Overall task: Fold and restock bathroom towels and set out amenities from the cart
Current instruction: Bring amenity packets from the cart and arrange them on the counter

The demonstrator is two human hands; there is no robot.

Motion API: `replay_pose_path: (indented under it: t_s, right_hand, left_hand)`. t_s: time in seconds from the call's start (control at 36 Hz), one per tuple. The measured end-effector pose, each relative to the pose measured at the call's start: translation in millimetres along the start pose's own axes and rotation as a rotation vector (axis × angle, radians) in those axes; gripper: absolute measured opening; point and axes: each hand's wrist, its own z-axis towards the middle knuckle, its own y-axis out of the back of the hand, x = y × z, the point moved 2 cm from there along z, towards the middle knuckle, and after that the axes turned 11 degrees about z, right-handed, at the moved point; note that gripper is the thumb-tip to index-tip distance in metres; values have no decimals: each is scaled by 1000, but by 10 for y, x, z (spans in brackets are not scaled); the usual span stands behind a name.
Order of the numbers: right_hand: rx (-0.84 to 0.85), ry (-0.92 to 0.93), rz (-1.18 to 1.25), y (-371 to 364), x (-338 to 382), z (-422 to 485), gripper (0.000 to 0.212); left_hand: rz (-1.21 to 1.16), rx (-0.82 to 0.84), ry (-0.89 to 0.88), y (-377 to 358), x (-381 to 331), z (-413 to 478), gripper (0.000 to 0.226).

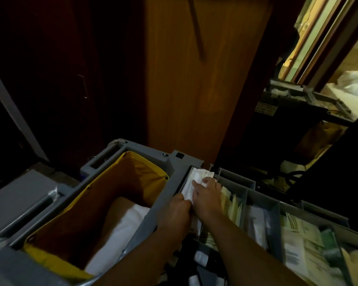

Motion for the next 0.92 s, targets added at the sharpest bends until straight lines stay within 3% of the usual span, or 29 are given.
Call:
replay_pose_path:
  t_s: [0.08,0.25,0.36,0.44,0.56,0.92]
  right_hand:
    - [88,13,-18,39,13,-13,47]
    - [215,20,131,156,-65,-199,57]
    - [115,111,335,382,-14,-414,56]
    - [17,241,456,615,76,-661,60]
    - [-51,410,538,916,187,-1035,64]
    - [-37,907,755,1478,892,-2340,69]
  left_hand:
    - [15,54,7,34,-34,6,15]
    - [-97,8,49,131,-140,-75,21]
    - [-284,-147,137,202,-194,-258,45]
    - [-275,-304,119,365,-230,-464,48]
    - [-194,-423,159,618,-271,-809,69]
    - [-83,-910,384,1477,-595,-2705,74]
